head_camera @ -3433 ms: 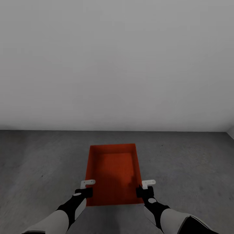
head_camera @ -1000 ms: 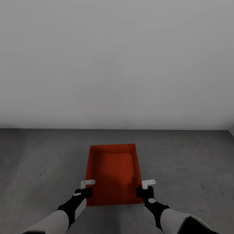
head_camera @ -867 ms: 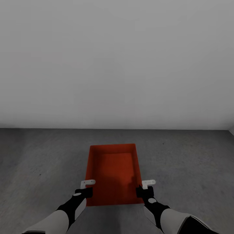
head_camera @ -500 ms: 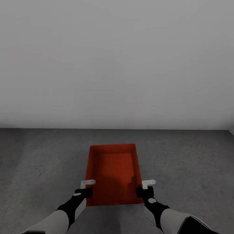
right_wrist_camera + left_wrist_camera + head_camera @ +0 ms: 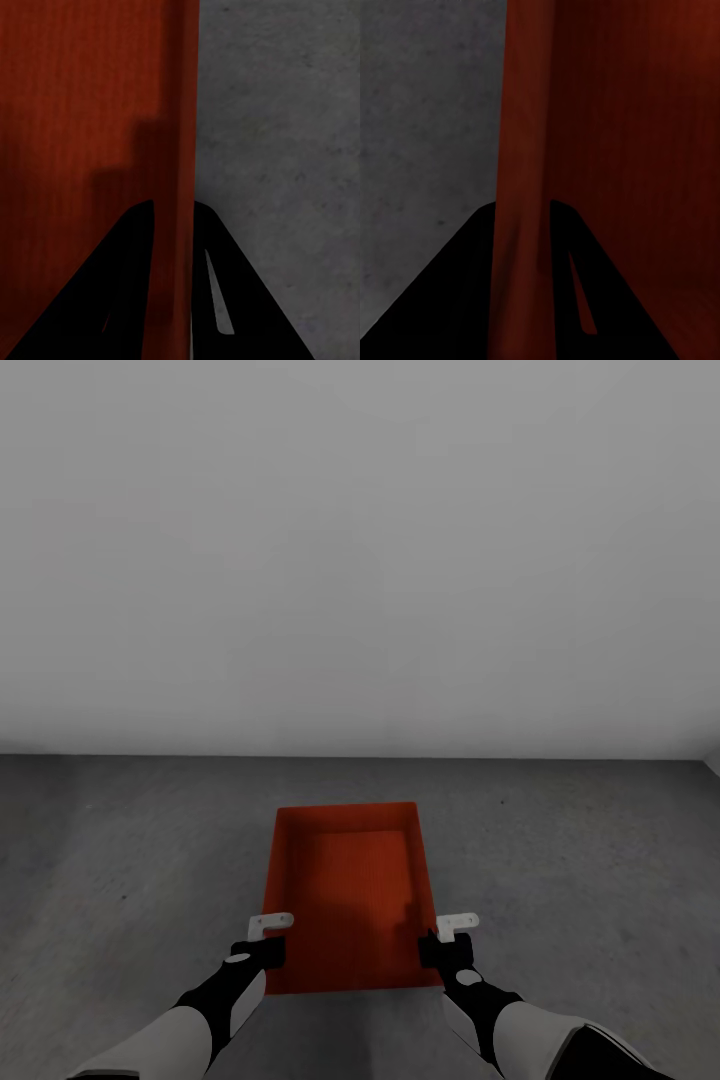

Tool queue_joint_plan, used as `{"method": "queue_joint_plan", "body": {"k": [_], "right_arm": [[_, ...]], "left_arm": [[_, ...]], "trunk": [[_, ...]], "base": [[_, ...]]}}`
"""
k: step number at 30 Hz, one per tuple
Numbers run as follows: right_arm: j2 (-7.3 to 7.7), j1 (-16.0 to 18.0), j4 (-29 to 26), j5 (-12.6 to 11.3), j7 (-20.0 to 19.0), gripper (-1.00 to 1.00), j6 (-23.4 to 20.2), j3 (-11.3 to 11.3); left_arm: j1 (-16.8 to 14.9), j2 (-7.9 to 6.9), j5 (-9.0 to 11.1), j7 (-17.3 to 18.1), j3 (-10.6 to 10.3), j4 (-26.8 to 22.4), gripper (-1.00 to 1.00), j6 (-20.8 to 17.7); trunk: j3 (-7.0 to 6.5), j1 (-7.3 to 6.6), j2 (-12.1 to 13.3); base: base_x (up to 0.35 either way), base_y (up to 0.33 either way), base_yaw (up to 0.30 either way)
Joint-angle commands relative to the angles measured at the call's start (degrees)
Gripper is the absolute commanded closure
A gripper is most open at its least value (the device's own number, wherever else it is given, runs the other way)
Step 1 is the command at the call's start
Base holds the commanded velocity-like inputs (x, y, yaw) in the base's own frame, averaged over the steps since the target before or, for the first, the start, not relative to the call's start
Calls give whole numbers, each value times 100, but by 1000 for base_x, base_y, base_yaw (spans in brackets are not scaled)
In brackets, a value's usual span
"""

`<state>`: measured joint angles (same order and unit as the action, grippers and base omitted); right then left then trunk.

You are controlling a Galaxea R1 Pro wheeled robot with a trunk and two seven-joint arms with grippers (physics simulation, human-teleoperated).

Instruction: Move the two storage containers from the living room to the garage. In the garage, place one container on the floor and stack the other container on top of it (either order is fine).

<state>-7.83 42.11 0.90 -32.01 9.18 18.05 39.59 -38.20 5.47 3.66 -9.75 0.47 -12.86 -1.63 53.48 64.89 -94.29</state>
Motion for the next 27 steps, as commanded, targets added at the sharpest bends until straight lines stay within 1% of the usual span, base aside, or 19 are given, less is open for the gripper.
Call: {"method": "queue_joint_plan", "body": {"k": [1, 8, 27], "right_arm": [[1, -1, 15, 19, 13, 100, -3, -267], [1, -1, 15, 19, 13, 100, -3, -267], [3, -1, 15, 19, 13, 100, -3, -267]], "left_arm": [[-3, -156, 126, -35, 207, -120, 100, -22], [-3, -158, 126, -35, 207, -123, 100, -22], [-3, -153, 126, -32, 207, -121, 100, -22]], "trunk": [[4, -1, -2], [130, 153, -283], [130, 153, -283]], "base": [[0, 0, 0], [0, 0, 0], [0, 0, 0]]}}
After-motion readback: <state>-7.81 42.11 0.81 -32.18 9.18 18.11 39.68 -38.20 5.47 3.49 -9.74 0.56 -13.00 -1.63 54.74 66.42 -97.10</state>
